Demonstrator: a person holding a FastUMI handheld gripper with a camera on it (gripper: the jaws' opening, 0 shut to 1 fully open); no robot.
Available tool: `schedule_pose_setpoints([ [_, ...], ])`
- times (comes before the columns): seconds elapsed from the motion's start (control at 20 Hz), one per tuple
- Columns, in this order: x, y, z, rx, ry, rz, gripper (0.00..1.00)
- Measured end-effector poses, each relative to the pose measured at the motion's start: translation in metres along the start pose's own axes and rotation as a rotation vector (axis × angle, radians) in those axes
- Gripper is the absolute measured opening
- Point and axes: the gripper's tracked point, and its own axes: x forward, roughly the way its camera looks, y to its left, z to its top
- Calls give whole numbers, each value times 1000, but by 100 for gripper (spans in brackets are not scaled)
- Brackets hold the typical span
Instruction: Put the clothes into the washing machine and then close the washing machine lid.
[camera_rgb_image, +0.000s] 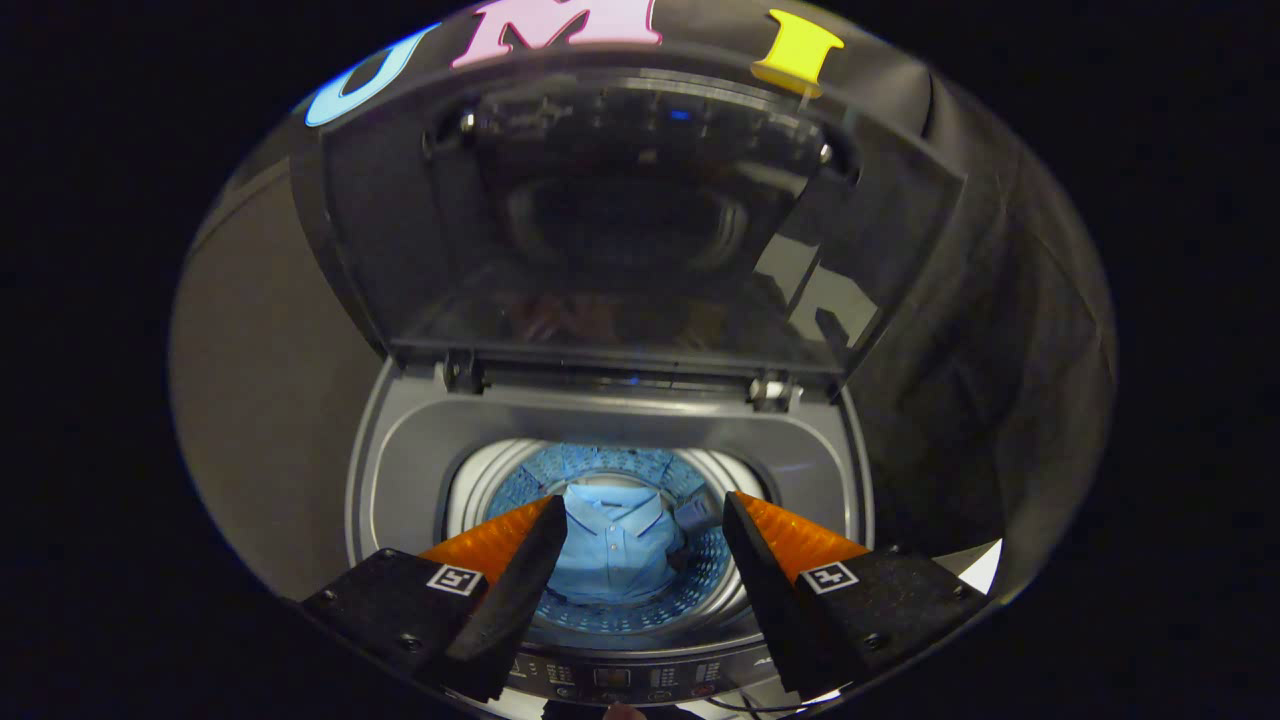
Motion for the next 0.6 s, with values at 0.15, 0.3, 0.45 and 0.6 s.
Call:
schedule_pose_setpoints([
  [0.15,-21,-4,34,13,-59,-8,99],
  [0.3,-42,-7,68,35,-113,-11,99],
  [0.45,-61,-11,106,56,-176,-16,99],
  [0.6,-80,-18,147,53,-238,-26,99],
])
